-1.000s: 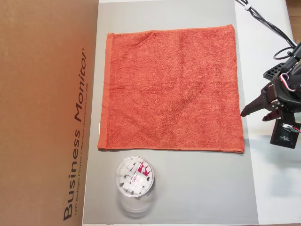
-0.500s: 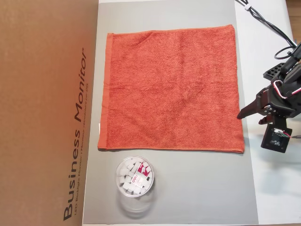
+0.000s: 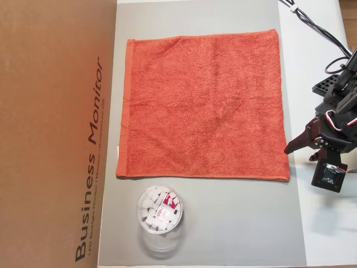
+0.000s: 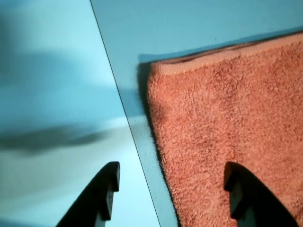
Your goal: Fold the blanket.
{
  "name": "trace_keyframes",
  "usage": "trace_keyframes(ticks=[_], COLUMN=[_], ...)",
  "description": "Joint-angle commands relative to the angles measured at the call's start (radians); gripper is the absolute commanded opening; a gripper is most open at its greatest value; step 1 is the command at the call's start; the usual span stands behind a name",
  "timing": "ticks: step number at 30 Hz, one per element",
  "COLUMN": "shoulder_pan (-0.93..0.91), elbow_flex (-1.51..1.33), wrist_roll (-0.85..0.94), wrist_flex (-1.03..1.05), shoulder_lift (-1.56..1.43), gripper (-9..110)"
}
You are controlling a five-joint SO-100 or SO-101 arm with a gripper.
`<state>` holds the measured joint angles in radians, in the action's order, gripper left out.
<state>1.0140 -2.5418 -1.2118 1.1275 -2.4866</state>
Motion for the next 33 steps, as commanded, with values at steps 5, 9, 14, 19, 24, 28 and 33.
trace_keyframes(ticks=[5, 9, 14, 19, 24, 28, 33], shoulder_pan=[-0.009, -0.012, -0.012, -0.015, -0.015, -0.017, -0.017], elbow_flex=[0.002, 0.020, 0.026, 0.026, 0.026, 0.026, 0.020], wrist_roll=[-0.006, -0.006, -0.006, -0.006, -0.006, -0.006, -0.006], wrist_flex=[-0.117, -0.202, -0.287, -0.360, -0.446, -0.495, -0.532], shoulder_lift=[0.115, 0.195, 0.267, 0.342, 0.405, 0.448, 0.485], gripper=[23, 23, 23, 23, 23, 23, 23])
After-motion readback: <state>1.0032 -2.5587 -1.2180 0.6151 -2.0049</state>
